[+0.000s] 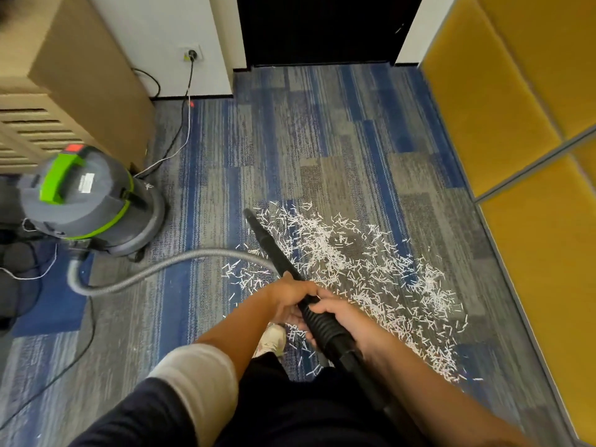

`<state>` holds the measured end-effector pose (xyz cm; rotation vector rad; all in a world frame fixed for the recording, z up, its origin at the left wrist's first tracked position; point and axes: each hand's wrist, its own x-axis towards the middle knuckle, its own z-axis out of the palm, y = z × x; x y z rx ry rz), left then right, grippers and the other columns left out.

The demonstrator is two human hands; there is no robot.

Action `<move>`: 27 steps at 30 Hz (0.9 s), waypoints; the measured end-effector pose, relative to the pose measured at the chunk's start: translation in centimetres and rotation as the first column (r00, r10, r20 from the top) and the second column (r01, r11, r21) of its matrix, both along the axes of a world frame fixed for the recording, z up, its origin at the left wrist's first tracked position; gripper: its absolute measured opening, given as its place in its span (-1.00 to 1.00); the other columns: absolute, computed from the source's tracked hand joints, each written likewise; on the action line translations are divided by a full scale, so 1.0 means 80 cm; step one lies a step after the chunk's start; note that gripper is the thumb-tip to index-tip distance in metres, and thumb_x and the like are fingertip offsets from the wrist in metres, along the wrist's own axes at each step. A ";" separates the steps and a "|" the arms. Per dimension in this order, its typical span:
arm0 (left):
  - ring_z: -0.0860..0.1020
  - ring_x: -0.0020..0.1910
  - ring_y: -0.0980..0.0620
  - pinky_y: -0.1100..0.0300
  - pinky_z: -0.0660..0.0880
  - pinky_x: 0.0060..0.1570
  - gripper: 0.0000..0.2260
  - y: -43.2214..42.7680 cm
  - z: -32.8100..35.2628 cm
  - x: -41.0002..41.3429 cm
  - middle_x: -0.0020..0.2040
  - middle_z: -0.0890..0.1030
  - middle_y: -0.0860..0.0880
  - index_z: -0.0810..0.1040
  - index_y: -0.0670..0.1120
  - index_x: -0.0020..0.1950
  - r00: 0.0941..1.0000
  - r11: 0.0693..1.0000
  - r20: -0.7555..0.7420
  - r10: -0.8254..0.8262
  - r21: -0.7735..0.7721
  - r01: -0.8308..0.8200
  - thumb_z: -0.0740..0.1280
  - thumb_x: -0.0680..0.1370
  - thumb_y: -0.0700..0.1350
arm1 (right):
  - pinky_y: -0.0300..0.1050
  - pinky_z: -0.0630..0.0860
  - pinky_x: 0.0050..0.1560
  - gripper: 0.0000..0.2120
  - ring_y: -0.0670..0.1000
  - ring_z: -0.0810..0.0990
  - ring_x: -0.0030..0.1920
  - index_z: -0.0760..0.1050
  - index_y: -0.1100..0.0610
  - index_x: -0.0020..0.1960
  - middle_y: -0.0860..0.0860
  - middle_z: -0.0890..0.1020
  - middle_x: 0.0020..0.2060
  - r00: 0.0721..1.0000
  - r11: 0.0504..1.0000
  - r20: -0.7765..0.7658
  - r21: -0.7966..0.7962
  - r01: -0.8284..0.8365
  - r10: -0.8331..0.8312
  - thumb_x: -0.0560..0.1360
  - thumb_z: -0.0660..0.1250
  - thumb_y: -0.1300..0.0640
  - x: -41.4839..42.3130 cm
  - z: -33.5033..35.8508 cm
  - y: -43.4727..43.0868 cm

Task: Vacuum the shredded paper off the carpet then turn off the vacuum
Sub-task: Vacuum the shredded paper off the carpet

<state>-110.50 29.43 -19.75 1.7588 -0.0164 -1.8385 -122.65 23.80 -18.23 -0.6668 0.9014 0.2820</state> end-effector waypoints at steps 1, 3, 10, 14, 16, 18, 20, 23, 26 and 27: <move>0.54 -0.20 -0.05 0.18 0.56 -0.39 -0.95 0.003 -0.001 0.005 -0.07 0.52 -0.15 0.45 -0.14 0.02 1.000 1.000 0.006 -0.009 0.007 0.009 0.22 0.58 -0.22 | -0.17 0.53 -0.52 -0.53 0.07 0.54 -0.48 0.32 0.00 0.34 0.18 0.59 -0.35 1.000 1.000 0.014 -0.006 0.007 -0.007 0.52 0.12 0.38 0.004 -0.001 0.006; 0.55 -0.18 -0.07 0.15 0.57 -0.33 -0.98 0.008 -0.005 0.014 -0.07 0.53 -0.15 0.44 -0.13 -0.03 0.999 0.999 0.000 -0.038 0.020 0.038 0.23 0.58 -0.23 | -0.16 0.53 -0.51 -0.54 0.08 0.55 -0.46 0.33 0.00 0.33 0.16 0.62 -0.35 0.999 0.999 0.015 -0.024 0.031 -0.031 0.52 0.12 0.38 0.012 -0.004 0.017; 0.61 -0.01 -0.18 0.05 0.63 -0.24 -0.71 0.020 -0.025 0.037 0.10 0.57 -0.24 0.38 -0.22 0.26 0.993 0.994 -0.069 -0.100 0.046 0.104 0.28 0.55 -0.22 | -0.14 0.53 -0.50 -0.61 0.11 0.56 -0.45 0.39 0.05 0.24 0.22 0.60 -0.36 0.986 0.988 -0.074 0.033 0.153 -0.150 0.48 0.20 0.35 0.024 -0.012 0.042; 0.63 -0.18 -0.12 0.13 0.59 -0.38 -0.50 0.019 -0.027 0.034 0.01 0.59 -0.23 0.15 -0.22 0.42 0.993 0.992 -0.026 -0.119 0.036 0.120 0.27 0.54 -0.23 | -0.14 0.53 -0.50 -0.63 0.12 0.55 -0.44 0.40 0.05 0.24 0.25 0.55 -0.32 0.980 0.980 -0.041 0.031 0.196 -0.195 0.50 0.17 0.36 0.022 -0.009 0.048; 0.62 -0.29 -0.07 0.19 0.54 -0.45 -0.42 0.014 -0.026 0.030 -0.07 0.59 -0.21 0.05 -0.23 0.49 0.992 0.992 -0.014 -0.125 0.009 0.125 0.26 0.55 -0.23 | -0.15 0.53 -0.51 -0.63 0.10 0.54 -0.47 0.40 -0.01 0.21 0.24 0.55 -0.34 0.973 0.973 -0.048 0.028 0.228 -0.227 0.52 0.14 0.35 0.020 -0.007 0.046; 0.62 -0.30 -0.05 0.20 0.54 -0.44 -0.40 0.008 -0.026 0.026 -0.05 0.60 -0.21 0.03 -0.24 0.51 0.991 0.991 -0.008 -0.135 -0.017 0.135 0.26 0.55 -0.21 | -0.15 0.52 -0.53 -0.66 0.10 0.53 -0.48 0.39 0.03 0.21 0.24 0.54 -0.33 0.968 0.969 -0.066 0.027 0.246 -0.244 0.52 0.15 0.34 0.019 -0.005 0.045; 0.63 -0.28 -0.05 0.20 0.54 -0.44 -0.39 0.006 -0.029 0.025 -0.02 0.60 -0.21 0.04 -0.23 0.52 0.990 0.989 0.004 -0.143 -0.031 0.144 0.26 0.56 -0.19 | -0.14 0.53 -0.54 -0.66 0.11 0.53 -0.47 0.38 0.07 0.24 0.25 0.53 -0.28 0.966 0.968 -0.073 0.020 0.252 -0.250 0.52 0.16 0.34 0.018 -0.004 0.045; 0.64 -0.25 -0.08 0.18 0.55 -0.43 -0.41 0.010 -0.032 0.034 0.02 0.60 -0.23 0.09 -0.22 0.50 0.991 0.991 0.006 -0.131 -0.034 0.131 0.28 0.55 -0.20 | -0.15 0.52 -0.54 -0.66 0.10 0.53 -0.48 0.39 0.05 0.22 0.23 0.54 -0.29 0.970 0.971 -0.058 0.002 0.238 -0.237 0.52 0.15 0.35 0.026 -0.005 0.048; 0.64 -0.14 -0.12 0.12 0.60 -0.37 -0.56 0.020 -0.030 0.047 0.06 0.58 -0.23 0.24 -0.22 0.40 0.989 0.989 -0.011 -0.150 -0.016 0.150 0.26 0.55 -0.20 | -0.15 0.52 -0.53 -0.60 0.09 0.54 -0.46 0.37 0.00 0.27 0.20 0.58 -0.34 0.977 0.978 -0.048 -0.014 0.207 -0.207 0.52 0.15 0.35 0.037 -0.007 0.054; 0.63 -0.15 -0.12 0.12 0.61 -0.36 -0.62 0.024 -0.029 0.052 0.06 0.58 -0.23 0.29 -0.22 0.36 0.987 0.987 -0.013 -0.162 -0.010 0.162 0.25 0.56 -0.21 | -0.15 0.53 -0.52 -0.59 0.09 0.54 -0.46 0.37 0.00 0.27 0.19 0.60 -0.36 0.978 0.980 -0.050 -0.010 0.200 -0.201 0.52 0.15 0.35 0.041 -0.009 0.056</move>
